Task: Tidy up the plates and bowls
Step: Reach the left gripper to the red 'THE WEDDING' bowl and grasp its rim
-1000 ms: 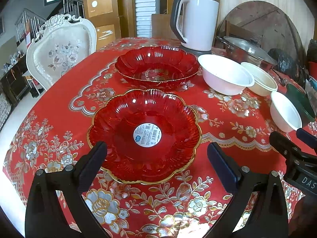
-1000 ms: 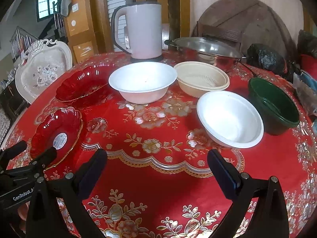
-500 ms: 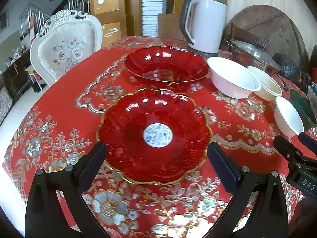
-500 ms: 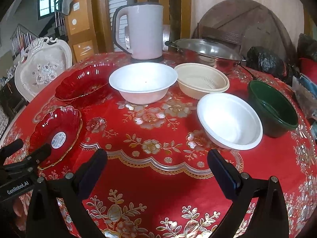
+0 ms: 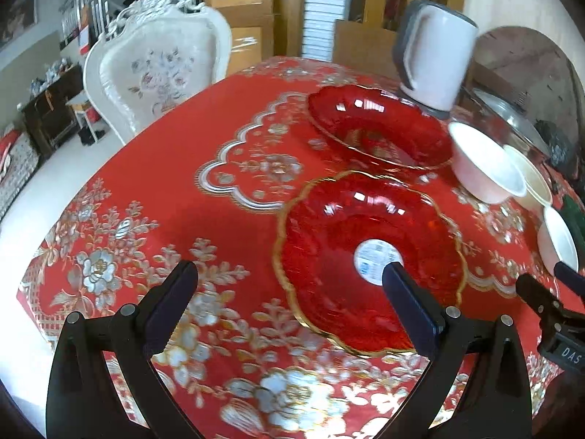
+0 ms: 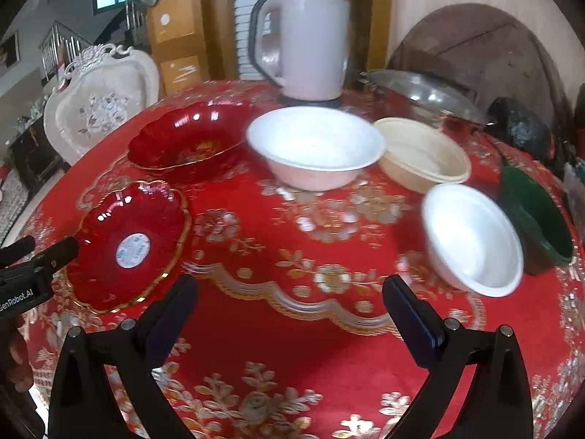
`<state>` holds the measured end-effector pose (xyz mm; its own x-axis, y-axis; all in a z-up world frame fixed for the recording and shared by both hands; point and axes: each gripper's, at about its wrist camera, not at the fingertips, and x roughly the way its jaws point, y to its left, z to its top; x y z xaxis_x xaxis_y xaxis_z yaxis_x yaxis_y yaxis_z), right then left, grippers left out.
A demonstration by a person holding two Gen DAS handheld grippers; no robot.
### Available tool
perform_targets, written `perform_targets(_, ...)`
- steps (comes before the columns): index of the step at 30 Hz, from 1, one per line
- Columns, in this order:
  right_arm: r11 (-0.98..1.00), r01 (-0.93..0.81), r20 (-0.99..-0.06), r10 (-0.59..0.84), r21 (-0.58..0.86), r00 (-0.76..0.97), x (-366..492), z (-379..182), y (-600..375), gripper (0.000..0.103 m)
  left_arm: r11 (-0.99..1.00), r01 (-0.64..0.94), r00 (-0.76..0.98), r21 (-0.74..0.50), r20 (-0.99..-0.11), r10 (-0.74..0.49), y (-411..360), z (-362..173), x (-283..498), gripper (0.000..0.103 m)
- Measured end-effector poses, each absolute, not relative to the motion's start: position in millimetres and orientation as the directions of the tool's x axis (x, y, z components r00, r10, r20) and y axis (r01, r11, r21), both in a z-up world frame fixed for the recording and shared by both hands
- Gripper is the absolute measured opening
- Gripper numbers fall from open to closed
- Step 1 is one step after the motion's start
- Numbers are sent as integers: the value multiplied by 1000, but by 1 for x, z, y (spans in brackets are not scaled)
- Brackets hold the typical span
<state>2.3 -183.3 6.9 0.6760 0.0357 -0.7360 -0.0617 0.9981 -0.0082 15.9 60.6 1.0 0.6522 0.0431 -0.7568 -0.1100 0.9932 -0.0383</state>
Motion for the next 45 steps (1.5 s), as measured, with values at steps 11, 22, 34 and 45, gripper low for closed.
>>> perform_targets(11,989,-134,-797,135,68,589,42,0,-158,101,994,-85,572,-64,-820,-3,71,-7,53,102)
perform_targets(22,954,-102,-819,294,281,493,114,1,-149,101,987,-143,538,-74,-843,15,81,8,149,102)
perform_targets(34,928,-17,-826,339,372,450,153,-23,-135,101,987,-132,421,-92,-907,-29,73,-23,227,88)
perform_targets(45,914,14,-805,349,404,481,170,-23,-132,56,997,-57,356,-58,-934,-33,48,-32,257,32)
